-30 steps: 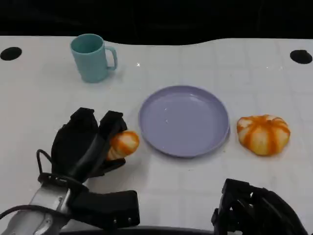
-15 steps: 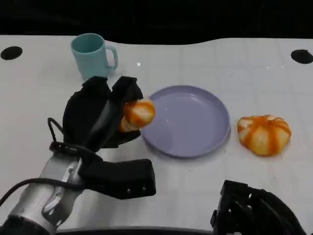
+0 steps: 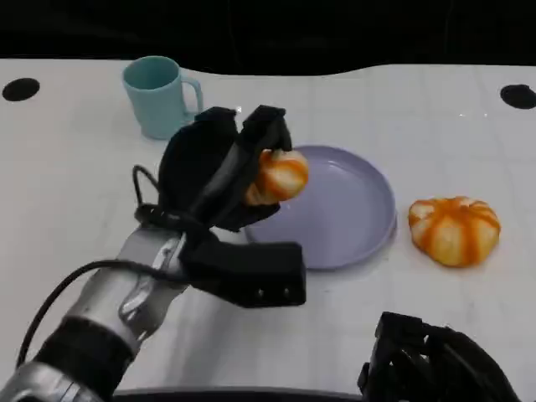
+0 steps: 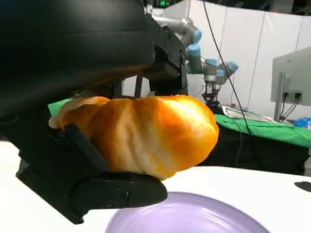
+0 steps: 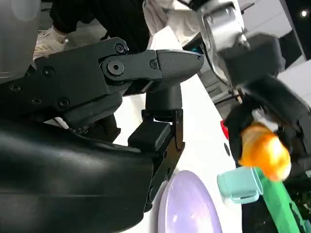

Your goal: Grasp the bread from the table and place it into the plate.

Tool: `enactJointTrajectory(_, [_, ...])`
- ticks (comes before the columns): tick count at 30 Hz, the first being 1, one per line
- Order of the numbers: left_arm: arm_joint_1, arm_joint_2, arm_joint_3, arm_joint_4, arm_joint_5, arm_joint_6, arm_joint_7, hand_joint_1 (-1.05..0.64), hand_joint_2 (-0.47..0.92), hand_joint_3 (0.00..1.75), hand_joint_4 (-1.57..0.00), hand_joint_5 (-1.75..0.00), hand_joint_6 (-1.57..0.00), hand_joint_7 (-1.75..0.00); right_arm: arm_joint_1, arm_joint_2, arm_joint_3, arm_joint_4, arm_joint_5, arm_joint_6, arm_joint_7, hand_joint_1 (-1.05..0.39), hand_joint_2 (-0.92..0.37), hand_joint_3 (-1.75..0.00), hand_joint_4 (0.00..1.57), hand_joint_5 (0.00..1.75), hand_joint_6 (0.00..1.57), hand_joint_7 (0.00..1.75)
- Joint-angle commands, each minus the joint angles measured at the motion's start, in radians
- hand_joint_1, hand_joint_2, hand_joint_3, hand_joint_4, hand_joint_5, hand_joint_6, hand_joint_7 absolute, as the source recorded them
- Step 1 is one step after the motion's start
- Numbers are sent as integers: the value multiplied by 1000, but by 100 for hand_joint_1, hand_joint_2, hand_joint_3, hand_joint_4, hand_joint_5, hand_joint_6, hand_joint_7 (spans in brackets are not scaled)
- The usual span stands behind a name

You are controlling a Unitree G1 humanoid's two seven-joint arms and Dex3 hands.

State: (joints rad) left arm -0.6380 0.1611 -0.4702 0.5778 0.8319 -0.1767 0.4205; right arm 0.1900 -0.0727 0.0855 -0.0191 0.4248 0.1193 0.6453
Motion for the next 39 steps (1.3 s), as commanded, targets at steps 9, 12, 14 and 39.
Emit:
enactJointTrajectory(9, [-191,-78,-12,330,-101,-117,-83,-21,58,83,-79,-175,-62,-174,8,-4,-6,-5,12,0,6,-68,-92,-29,85,156,78,132])
enactJointTrajectory(12, [-218,-84,-20,366,-115,-111,-157,-23,71,63,-70,-167,-77,-116,16,-3,-4,-17,14,9,-2,-67,-92,-29,86,156,78,132])
enactJointTrajectory(14, [-226,-80,-29,360,-118,-98,-217,-31,87,36,-67,-126,-78,-58,20,-3,-3,-25,14,14,-6,-67,-92,-28,86,156,78,132])
enactJointTrajectory(39, [-176,-28,-50,202,-134,-49,-428,-79,92,32,-14,-13,-7,0,21,-6,-1,-26,6,0,-3,-67,-92,-29,85,156,78,133])
